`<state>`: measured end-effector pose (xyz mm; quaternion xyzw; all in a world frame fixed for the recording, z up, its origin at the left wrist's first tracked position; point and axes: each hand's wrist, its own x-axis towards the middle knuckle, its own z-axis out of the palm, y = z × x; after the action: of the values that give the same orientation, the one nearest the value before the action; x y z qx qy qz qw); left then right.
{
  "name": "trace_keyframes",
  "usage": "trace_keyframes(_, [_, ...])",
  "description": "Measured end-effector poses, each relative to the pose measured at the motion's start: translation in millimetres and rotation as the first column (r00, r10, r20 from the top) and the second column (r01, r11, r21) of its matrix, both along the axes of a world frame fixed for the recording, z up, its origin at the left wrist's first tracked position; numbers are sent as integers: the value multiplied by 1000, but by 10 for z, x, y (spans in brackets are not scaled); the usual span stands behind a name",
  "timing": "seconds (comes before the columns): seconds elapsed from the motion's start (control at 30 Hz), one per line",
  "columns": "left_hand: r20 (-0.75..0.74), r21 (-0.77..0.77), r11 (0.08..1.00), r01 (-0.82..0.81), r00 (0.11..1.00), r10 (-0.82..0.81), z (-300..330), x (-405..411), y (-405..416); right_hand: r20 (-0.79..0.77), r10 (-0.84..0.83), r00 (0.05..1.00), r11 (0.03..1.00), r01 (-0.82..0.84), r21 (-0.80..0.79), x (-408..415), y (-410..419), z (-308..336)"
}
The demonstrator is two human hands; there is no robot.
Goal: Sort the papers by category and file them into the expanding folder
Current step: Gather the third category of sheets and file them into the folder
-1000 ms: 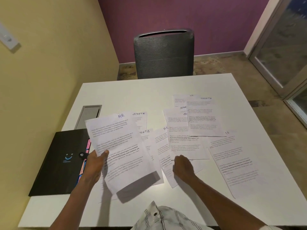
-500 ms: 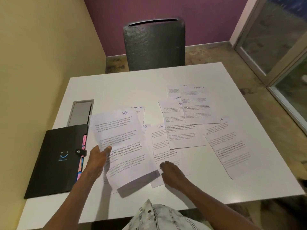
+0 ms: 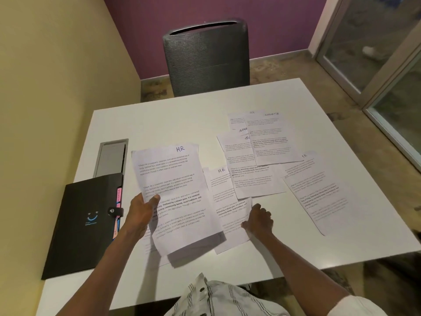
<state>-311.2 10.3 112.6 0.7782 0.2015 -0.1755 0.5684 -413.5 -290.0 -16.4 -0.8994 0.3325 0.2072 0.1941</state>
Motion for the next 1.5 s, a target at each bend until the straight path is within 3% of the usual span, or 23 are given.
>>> trace_keyframes(0.23, [38, -7, 1000, 23, 999, -23, 35, 45, 180, 239, -92, 967, 969, 32, 245, -16, 89, 122])
trace_keyframes(0.53, [60, -72, 997, 26, 998, -22, 139, 147, 280, 542, -179, 821, 956, 14, 295, 126, 381, 628])
trace_keyframes(0.8, [165, -107, 993, 49, 986, -31, 235, 170, 317, 668, -305, 679, 943, 117, 311, 201, 386, 1378])
trace_keyframes(0.97, [167, -92, 991, 95, 983, -79, 237, 197, 254, 651, -433, 624, 886, 162, 434, 210, 399, 1776])
trace_keyframes(1.1, [147, -156, 983, 94, 987, -71, 232, 186, 89, 493, -626, 604, 700, 156, 697, 159, 417, 1877])
trace_keyframes(1.23, [72, -266, 962, 60, 997, -42, 310, 129, -170, 356, -640, 681, 575, 117, 810, 145, 425, 1783])
trace_keyframes(1.4, [109, -333, 932, 142, 988, -112, 368, 18, -493, 288, -396, 872, 724, 104, 681, 121, 169, 1680])
trace_keyframes(1.5, [104, -346, 920, 186, 982, -159, 323, -27, -658, 297, -275, 914, 787, 36, 616, 176, -119, 1724])
